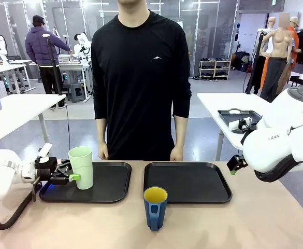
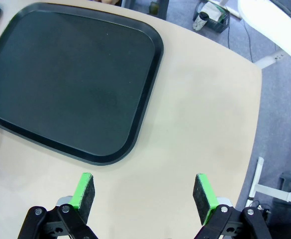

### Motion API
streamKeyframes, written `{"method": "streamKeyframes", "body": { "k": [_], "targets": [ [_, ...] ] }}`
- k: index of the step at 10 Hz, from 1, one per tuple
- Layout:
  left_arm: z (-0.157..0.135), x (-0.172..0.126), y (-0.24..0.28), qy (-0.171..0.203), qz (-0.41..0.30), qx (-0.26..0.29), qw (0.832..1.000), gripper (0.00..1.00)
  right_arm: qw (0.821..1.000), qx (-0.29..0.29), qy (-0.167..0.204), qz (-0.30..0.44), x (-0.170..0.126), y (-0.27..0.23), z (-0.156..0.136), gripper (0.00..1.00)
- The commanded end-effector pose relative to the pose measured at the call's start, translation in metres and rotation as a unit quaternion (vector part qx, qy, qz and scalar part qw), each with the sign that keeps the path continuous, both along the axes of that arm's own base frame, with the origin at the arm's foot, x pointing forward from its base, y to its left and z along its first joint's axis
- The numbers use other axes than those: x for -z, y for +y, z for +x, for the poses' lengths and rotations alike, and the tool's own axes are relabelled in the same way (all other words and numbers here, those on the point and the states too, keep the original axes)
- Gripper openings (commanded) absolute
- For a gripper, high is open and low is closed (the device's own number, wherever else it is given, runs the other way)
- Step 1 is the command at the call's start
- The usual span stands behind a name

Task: Sort and store the cups by type.
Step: Place the picked Reusable plastic cup into the Flat Tray indicated by the person.

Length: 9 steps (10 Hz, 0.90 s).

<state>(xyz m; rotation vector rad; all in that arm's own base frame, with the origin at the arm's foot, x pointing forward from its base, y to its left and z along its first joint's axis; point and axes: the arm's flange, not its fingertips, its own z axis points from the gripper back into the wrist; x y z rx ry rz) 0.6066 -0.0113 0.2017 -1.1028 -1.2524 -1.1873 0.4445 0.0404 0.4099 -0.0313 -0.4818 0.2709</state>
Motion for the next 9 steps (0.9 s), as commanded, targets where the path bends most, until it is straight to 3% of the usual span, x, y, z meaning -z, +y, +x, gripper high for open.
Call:
{"method": "streamKeyframes", "body": {
  "k": [1,5,9],
  "targets": [
    [-0.009,0.009,0.010,0.003,-0.008,-0.013,1.000,1.00,1.000,0.000,0.001,0.001,0.001,0.000,0.000,1.00],
    [-0.039,-0.008,0.052,0.021,0.023,-0.007,0.999,1.00,1.000,0.000,0.001,0.001,0.001,0.000,0.000,1.00],
    [-0.069,-0.044,0.103,0.004,0.045,-0.049,0.998,1.00,1.000,0.000,0.001,0.001,0.001,0.000,0.000,1.00]
  ]
}}
